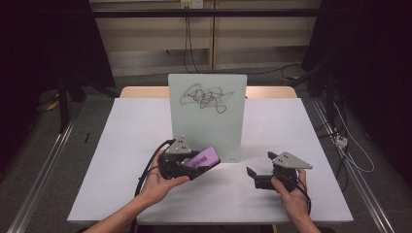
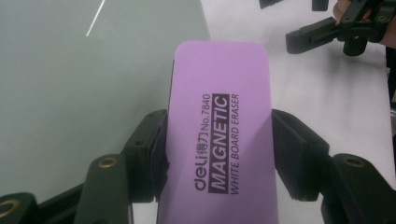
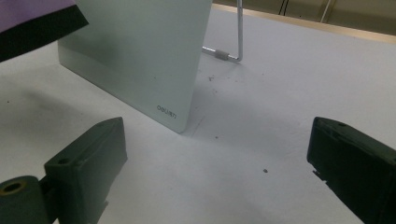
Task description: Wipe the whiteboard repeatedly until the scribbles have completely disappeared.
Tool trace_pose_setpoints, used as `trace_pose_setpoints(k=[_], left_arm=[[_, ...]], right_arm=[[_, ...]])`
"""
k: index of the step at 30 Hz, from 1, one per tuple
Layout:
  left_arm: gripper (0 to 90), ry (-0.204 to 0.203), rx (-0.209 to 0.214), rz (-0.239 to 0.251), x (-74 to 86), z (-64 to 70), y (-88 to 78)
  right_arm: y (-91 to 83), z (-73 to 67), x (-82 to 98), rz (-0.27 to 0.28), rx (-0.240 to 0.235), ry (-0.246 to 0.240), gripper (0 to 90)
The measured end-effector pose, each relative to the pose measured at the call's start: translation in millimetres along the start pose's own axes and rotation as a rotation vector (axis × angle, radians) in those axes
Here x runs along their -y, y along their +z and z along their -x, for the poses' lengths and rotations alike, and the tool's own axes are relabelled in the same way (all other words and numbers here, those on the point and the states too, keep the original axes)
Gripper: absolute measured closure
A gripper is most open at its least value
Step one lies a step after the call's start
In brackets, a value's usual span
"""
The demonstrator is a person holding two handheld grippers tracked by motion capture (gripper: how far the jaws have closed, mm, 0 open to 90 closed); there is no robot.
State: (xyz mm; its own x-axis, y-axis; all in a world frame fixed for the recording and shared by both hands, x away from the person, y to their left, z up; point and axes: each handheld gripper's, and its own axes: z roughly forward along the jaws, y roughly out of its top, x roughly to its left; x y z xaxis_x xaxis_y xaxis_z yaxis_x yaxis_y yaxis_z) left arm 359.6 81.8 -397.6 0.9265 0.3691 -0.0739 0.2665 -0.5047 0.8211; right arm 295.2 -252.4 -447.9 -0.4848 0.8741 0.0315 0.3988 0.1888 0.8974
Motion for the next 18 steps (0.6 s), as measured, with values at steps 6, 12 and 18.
trace_pose_setpoints(k=[6,12,18], left_arm=[[40.9,0.007,-0.021,0.017,-1.4,-0.3,-6.7],[40.9,0.011,-0.058,0.049,-8.4,-3.9,-19.8],[40.9,0.025,-0.091,0.079,-15.1,-6.9,-31.4]], right_arm=[[-2.1,3.0,0.4,0.007,0.001,0.008,4.5],[-2.1,0.7,0.5,0.004,-0.012,-0.004,4.5],[-2.7,1.2,0.7,0.005,-0.003,-0.001,4.5]])
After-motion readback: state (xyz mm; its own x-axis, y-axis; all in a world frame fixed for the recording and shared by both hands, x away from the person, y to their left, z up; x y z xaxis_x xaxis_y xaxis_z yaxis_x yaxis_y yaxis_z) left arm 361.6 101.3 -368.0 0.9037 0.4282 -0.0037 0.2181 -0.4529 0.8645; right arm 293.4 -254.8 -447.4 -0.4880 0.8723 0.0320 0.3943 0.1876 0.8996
